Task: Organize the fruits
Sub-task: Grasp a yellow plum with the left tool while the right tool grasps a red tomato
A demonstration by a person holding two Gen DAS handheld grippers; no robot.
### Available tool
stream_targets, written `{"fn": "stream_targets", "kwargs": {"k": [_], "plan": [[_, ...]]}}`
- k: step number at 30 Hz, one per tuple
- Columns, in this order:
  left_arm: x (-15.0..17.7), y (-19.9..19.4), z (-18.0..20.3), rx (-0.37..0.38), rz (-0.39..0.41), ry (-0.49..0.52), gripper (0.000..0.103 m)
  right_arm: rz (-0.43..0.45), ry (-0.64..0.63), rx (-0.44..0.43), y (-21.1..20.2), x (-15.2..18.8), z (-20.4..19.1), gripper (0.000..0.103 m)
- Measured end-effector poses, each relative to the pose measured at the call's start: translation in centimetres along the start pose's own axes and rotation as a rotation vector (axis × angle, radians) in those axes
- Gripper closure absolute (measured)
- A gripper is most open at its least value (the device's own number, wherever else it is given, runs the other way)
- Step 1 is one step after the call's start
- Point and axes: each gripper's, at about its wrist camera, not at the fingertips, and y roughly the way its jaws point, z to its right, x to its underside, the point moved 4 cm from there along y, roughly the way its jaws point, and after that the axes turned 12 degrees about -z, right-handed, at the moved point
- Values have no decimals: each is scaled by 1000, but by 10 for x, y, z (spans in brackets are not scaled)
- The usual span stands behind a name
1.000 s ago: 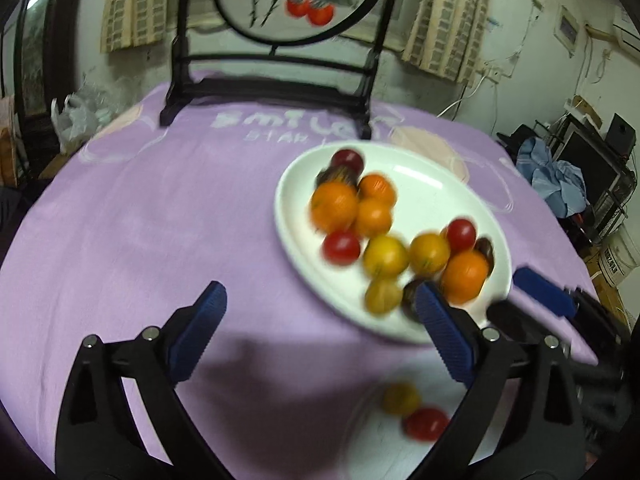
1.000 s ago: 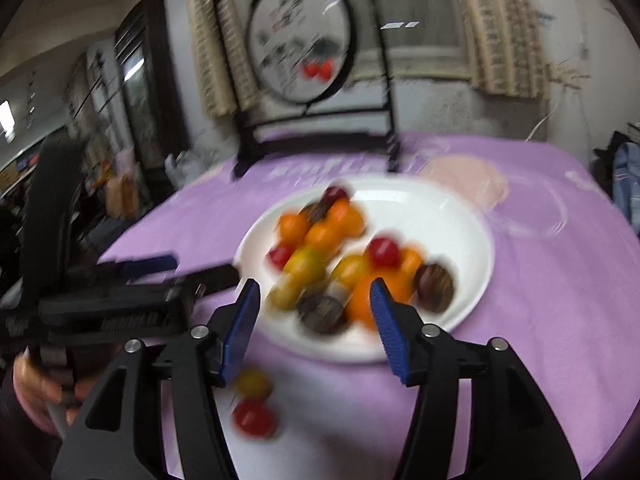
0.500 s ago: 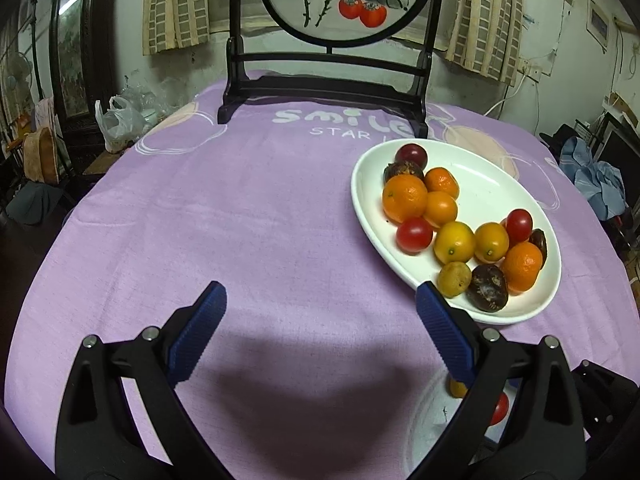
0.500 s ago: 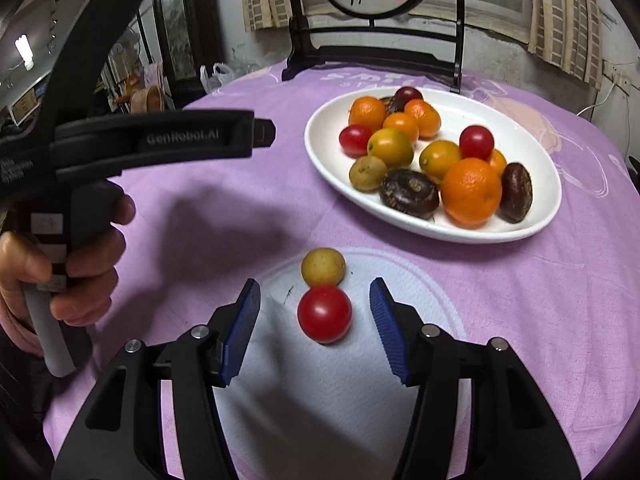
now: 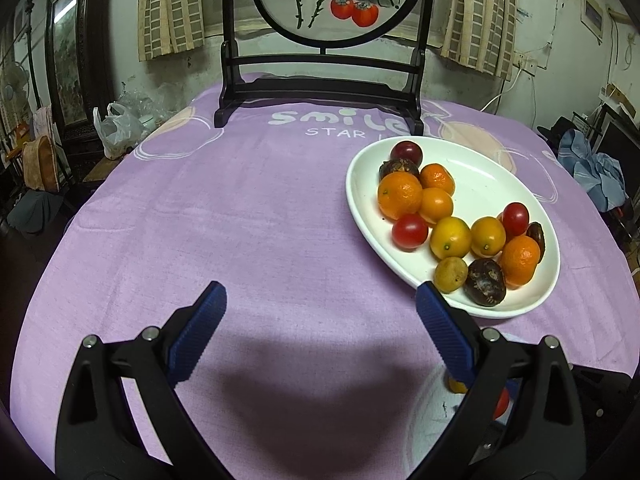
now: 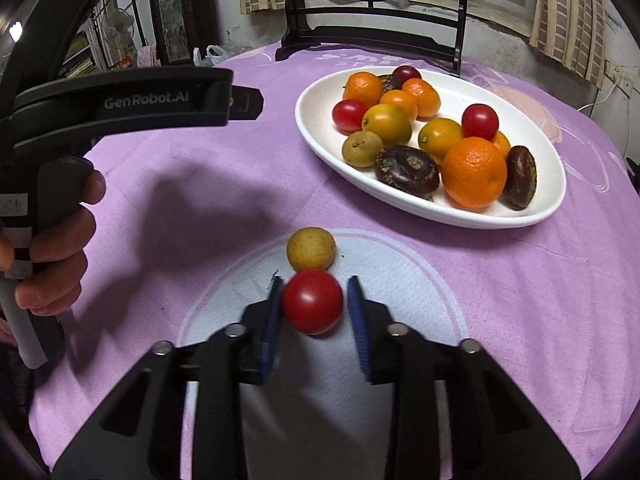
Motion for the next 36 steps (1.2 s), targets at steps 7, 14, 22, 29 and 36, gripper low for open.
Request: {"fn": "stream_targets", "kwargs": {"k": [7,14,22,29,36], "plan": [[1,3,3,18,-23,19,6,121,142,-25,-38,-5,40,74],[24,0,53,140,-52,248,7,166,319,-3,-50,1,87,74],[53,7,92,156,-84,412,30,154,326,-15,-45,0,84,74],[56,19,92,189,-135,414,57,143,324,-23,-44,2,83,74],[60,25,95,201,-154,427,68,142,324,-21,-44,2,83,74]]}}
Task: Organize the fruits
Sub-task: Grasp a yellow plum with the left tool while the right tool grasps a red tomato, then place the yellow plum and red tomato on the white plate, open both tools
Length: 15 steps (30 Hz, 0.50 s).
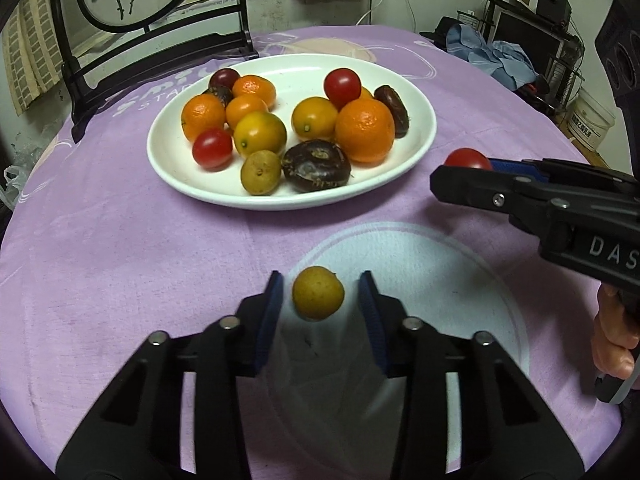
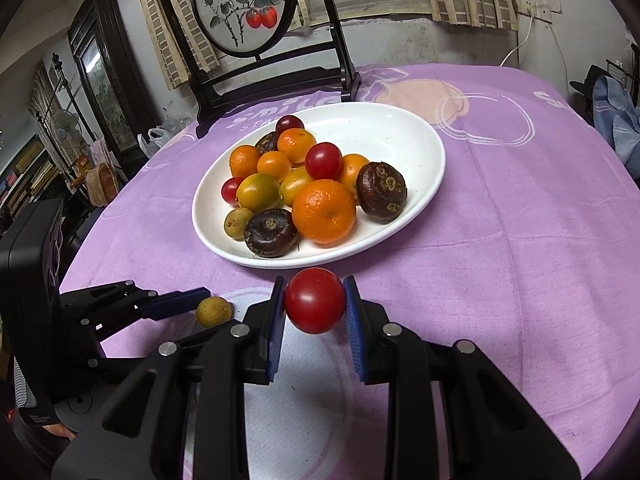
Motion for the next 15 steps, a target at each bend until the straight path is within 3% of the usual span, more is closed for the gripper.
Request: {"fn": "stream_targets", "kwargs": {"k": [5,12,15], "plan": [[0,2,-1,-16,1,6,77,1,-1,0,0,0,0,74],[-2,-8,-4,12,28,-12,77,12,-41,-34,-1,2,-11,74],[-5,-22,-8,30,78,-40,77,66,-62,-68,-9,0,-20,74]]}}
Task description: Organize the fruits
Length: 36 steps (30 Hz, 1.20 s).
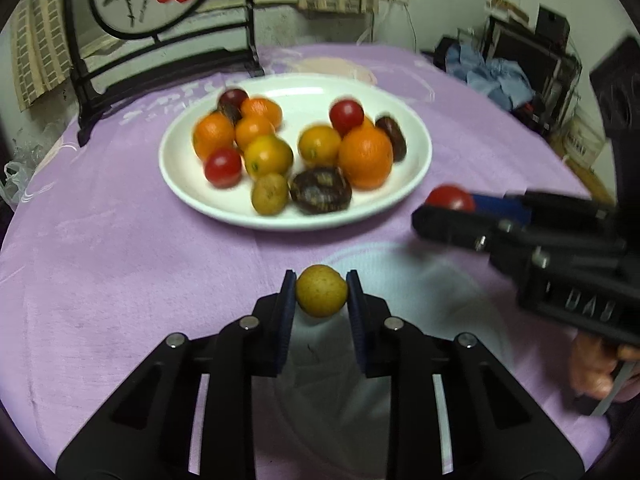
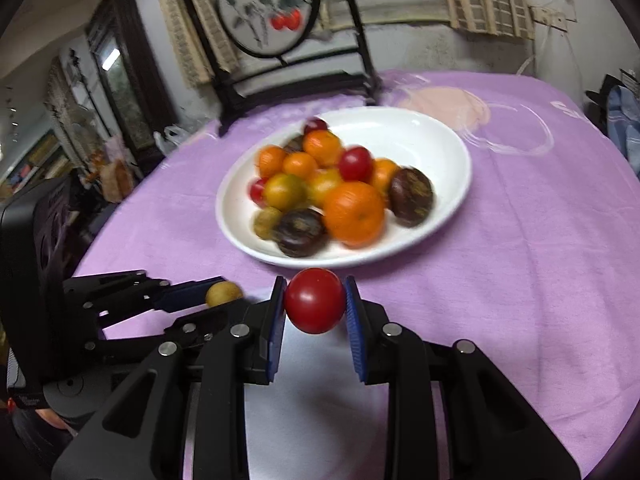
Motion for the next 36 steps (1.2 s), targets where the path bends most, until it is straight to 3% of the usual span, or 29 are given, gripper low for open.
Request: {"fn": "stream_targets", "kwargs": {"k": [5,9,15,21,23,24,25,30,32,34,36], "plan": [[-26,-23,-20,9,110,-111,77,143,-7,43,-9,-28,-3,74],[-59,-21,-41,-47,153,-182,77,160,23,81,5,-56,10,74],[-95,10,-64,-103,120,-232,77,152,28,96,30,-83,25,74],[-103,21,-73,-121,102,-250,76,145,6,76,41,-86,22,70],[-102,18,-73,-148,112,-249,50,154,15,69,39,-85,22,48],[-100,13,-74,-172,131,-256,28,167,22,75,35,-84,22,40],[-99,8,-74,-194,150,-262,22,184,21,80,31,-84,22,40],[-95,-12,-67,-202,172,-240,12,178,25,85,15,-78,21,32],[-88,-19,-64,-190,170,-234,10,168,41,82,11,-71,23,22],[-75,-25,-60,-173,162,-221,9,150,48,68,7,-62,23,3],[-62,-32,-58,-178,165,-213,6,143,38,68,-1,-49,21,2]]}}
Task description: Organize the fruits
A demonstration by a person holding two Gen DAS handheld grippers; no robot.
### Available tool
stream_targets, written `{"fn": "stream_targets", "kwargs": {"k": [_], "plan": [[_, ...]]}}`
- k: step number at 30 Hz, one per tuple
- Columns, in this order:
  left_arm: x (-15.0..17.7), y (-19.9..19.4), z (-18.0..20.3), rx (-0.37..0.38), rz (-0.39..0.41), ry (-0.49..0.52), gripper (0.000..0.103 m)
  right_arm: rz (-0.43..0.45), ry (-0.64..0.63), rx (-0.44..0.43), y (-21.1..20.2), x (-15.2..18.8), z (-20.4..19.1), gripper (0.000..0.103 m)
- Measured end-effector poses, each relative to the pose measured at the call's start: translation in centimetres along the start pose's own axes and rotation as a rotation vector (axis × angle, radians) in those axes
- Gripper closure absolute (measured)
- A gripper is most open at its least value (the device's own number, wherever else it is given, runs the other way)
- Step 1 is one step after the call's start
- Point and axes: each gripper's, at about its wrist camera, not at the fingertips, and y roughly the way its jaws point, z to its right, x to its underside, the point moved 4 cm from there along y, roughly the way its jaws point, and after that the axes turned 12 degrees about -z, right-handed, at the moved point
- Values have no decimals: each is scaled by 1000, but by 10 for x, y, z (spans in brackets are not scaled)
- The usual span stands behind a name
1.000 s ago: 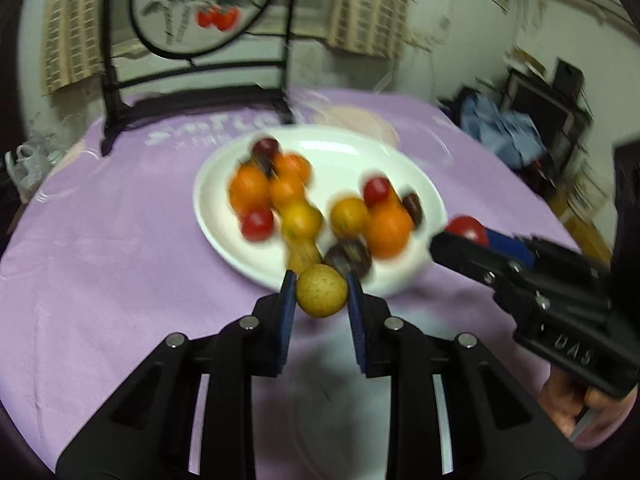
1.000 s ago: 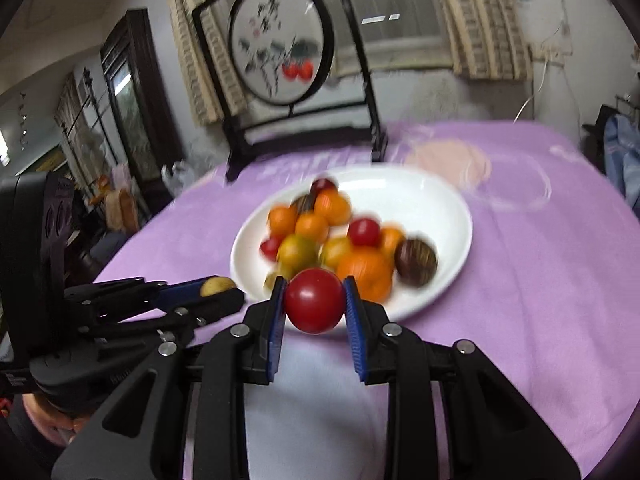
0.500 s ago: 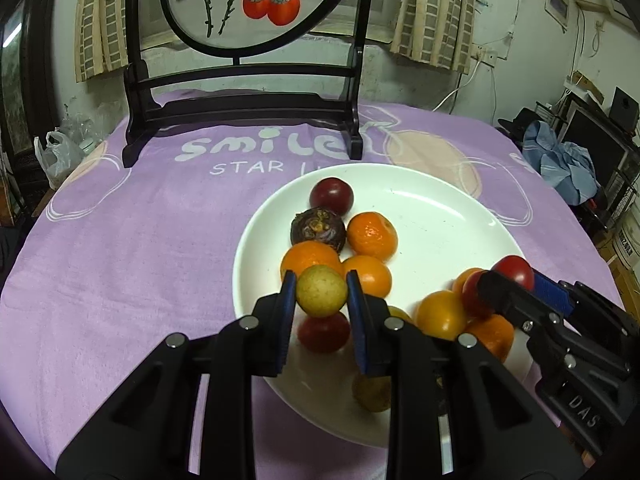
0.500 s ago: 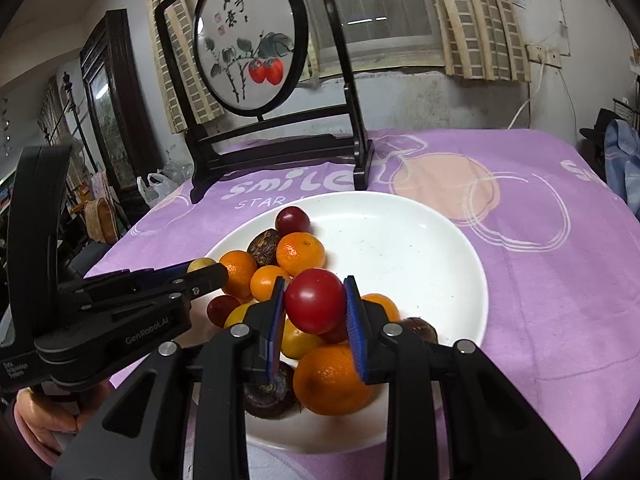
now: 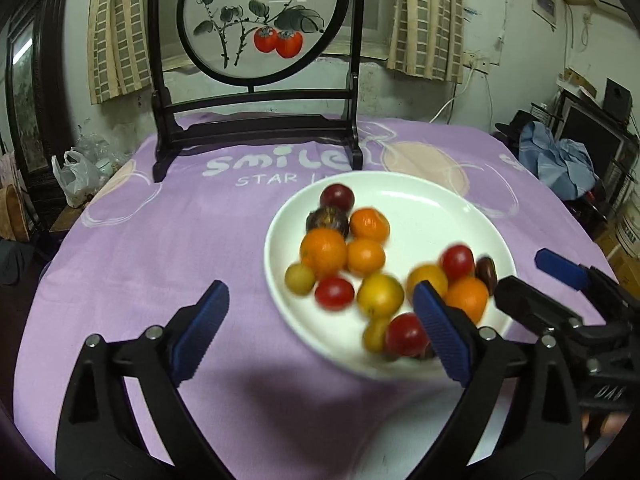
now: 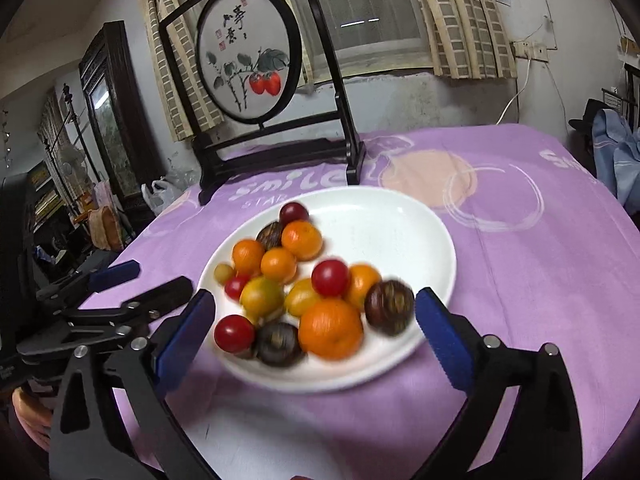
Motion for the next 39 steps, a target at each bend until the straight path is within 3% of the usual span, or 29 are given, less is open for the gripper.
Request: {"fn": "stream_targets", "kwargs": {"k": [5,12,24,39], "plan": [[43,-22,-10,27,-11,-18,4,-40,-41,52,-17,38,-2,1],[82,-36,-11,-11,-41,34,4,-103,-43,102,-27,70,0,1],[97,-35,-5,-34,-67,77,4,-105,-101,101,-31,78,-11,1],[97,-36,-8,-48,-58,48,4,-116,-140,111,-28,80,-18,1]]}}
